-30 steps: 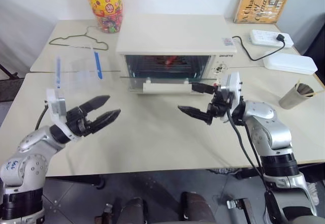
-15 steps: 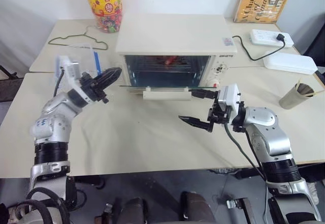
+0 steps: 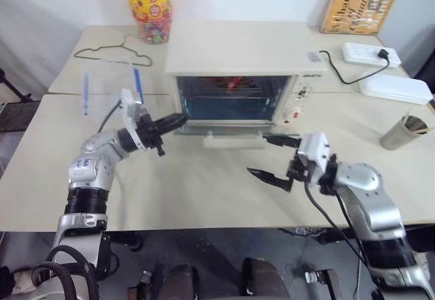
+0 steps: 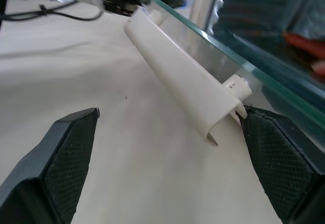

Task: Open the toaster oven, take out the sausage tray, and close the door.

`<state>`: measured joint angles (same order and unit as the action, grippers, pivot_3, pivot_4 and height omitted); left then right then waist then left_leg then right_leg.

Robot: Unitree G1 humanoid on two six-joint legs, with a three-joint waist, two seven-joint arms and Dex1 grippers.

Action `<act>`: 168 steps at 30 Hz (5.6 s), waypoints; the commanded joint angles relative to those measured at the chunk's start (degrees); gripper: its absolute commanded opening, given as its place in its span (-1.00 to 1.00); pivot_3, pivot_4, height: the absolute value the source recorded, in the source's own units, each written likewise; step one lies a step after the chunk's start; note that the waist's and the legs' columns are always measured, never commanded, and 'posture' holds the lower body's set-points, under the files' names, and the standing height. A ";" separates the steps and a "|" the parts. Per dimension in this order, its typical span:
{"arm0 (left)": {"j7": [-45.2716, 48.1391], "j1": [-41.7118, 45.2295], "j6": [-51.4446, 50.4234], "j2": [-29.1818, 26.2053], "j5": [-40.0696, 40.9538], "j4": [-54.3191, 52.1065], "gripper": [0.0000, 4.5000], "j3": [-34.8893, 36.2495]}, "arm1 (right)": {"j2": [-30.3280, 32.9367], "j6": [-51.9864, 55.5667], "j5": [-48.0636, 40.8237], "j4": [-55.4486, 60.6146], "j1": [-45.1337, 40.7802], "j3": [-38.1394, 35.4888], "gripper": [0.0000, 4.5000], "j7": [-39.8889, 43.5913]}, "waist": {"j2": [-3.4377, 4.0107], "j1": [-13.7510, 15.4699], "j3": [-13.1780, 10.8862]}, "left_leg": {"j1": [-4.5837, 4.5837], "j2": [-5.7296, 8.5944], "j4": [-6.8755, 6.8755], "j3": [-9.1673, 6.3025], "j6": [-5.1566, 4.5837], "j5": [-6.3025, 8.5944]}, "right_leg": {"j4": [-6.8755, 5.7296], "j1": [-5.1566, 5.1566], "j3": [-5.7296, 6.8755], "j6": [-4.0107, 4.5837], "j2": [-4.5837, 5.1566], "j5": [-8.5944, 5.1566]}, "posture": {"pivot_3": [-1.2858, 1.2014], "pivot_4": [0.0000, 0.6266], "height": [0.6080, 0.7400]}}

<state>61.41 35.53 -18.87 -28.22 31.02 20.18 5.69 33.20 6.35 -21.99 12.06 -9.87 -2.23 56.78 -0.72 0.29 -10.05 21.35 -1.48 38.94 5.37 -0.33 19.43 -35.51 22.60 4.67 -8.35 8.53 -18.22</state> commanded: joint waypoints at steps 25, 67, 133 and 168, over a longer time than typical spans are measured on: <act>-3.79 -14.15 9.51 3.23 -1.58 -13.38 -0.76 3.21 | -2.82 5.03 19.05 -1.44 -21.56 11.11 1.00 -19.45 | -0.04 -0.59 -0.02 | 0.00 -0.20 0.28 0.06 -0.15 0.14 | 0.08 0.04 -0.04 -0.02 -0.02 0.25 | 0.03 -0.52 1.00; -8.31 -5.89 0.17 0.11 7.12 -15.98 0.93 8.51 | -14.09 -18.55 54.67 -46.07 -50.24 25.29 -0.97 -43.81 | 0.00 -4.54 -0.06 | 0.10 -0.27 0.06 -0.08 -0.07 0.16 | -0.02 0.22 0.45 0.12 0.00 0.17 | 0.03 -0.52 1.00; -29.67 0.19 -53.96 -2.81 25.91 -17.15 0.93 18.51 | 3.48 -18.69 55.22 10.14 -9.65 15.31 -0.97 -26.38 | -0.06 -1.78 -0.11 | 0.13 -0.28 0.34 -0.17 -0.03 0.14 | -0.04 -0.01 1.21 0.16 0.17 0.18 | 0.03 -0.52 1.00; -69.48 -3.71 -68.29 4.67 70.13 -3.09 -1.00 27.94 | 3.72 -21.30 40.78 6.92 -13.86 12.79 -0.35 -19.19 | -0.08 -1.79 -0.10 | -0.06 -0.27 0.27 -0.43 0.02 0.15 | -0.04 -0.06 1.09 0.18 0.19 0.18 | 0.03 -0.52 1.00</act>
<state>-6.49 32.83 -88.65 -22.10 94.54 16.96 34.45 35.81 -14.78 21.22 16.56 -23.69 13.51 37.41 -0.80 -1.49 -10.15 21.29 -1.76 39.21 4.93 -0.31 19.59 -35.55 22.54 5.76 -8.17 8.74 -18.03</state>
